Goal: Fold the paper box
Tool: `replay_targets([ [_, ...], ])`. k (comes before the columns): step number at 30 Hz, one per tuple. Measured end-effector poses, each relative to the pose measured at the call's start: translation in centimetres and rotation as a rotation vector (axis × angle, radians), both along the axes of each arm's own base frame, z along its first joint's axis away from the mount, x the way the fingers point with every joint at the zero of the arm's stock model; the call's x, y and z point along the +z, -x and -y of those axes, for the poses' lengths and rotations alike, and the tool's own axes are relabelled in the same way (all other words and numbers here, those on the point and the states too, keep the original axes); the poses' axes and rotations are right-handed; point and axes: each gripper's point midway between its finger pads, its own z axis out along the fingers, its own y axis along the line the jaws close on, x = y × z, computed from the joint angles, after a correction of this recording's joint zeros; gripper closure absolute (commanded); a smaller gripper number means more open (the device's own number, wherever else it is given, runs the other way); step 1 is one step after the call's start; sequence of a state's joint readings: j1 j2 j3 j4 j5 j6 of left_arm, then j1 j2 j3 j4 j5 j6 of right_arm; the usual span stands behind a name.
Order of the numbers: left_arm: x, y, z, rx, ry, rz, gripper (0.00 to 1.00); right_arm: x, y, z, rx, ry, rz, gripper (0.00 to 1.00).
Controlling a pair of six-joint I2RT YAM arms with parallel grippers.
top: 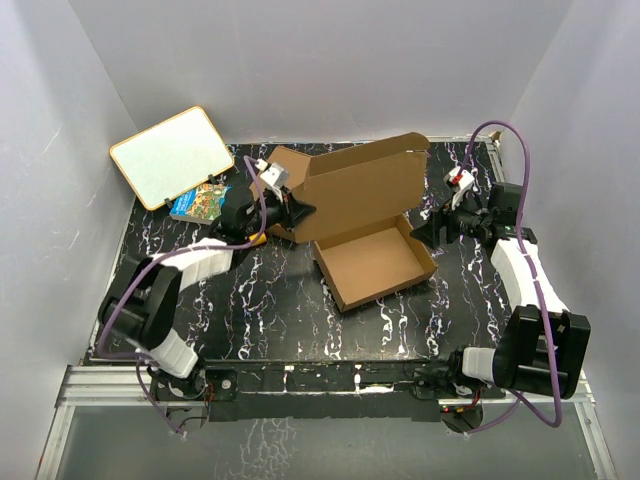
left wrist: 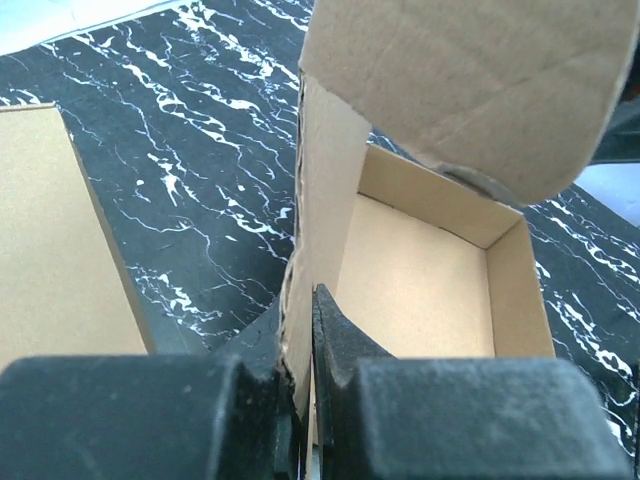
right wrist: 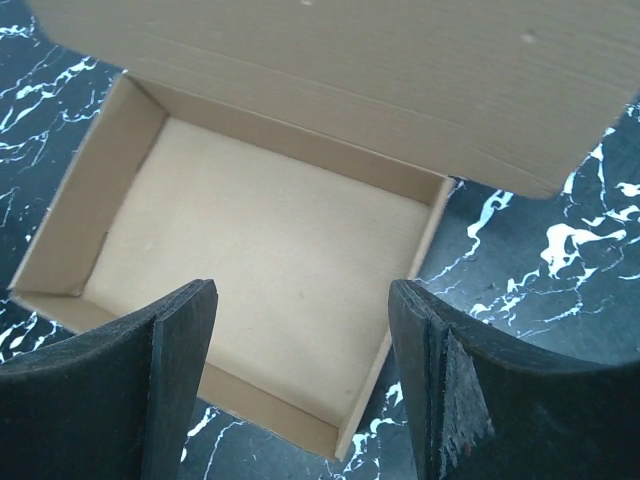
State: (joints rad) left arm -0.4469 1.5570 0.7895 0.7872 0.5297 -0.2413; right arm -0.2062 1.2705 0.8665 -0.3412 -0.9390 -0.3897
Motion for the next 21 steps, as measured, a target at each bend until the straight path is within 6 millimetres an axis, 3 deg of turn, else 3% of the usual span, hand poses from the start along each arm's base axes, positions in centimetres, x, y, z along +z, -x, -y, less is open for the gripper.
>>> replay_targets([
  [4,-1.7,-2.8,0.4,-0.025,0.029,-0.063,0.84,0.1,0.3,-0.4,0.015,-0.023,-0.008,0.26],
  [9,-3.6,-6.5,0.6,-0.016,0.052,-0.150,0.41,-0.2,0.5,-0.5,0.012,-0.033,-0.025,0.26],
  [11,-3.7,-7.3,0.0,0.022,0.048,-0.170,0.30,-0.2,0.5,-0.5,0.012,-0.035,-0.026,0.26],
  [17,-2.2,-8.4,-3.5,0.219,-0.009,-0.214,0.23,-0.2,0.5,-0.4,0.010,-0.038,-0.027,0.26],
  [21,1.3,-6.8,-6.6,0.329,-0.007,-0.207,0.23,-0.1,0.6,-0.5,0.014,-0.046,-0.028,0.26],
])
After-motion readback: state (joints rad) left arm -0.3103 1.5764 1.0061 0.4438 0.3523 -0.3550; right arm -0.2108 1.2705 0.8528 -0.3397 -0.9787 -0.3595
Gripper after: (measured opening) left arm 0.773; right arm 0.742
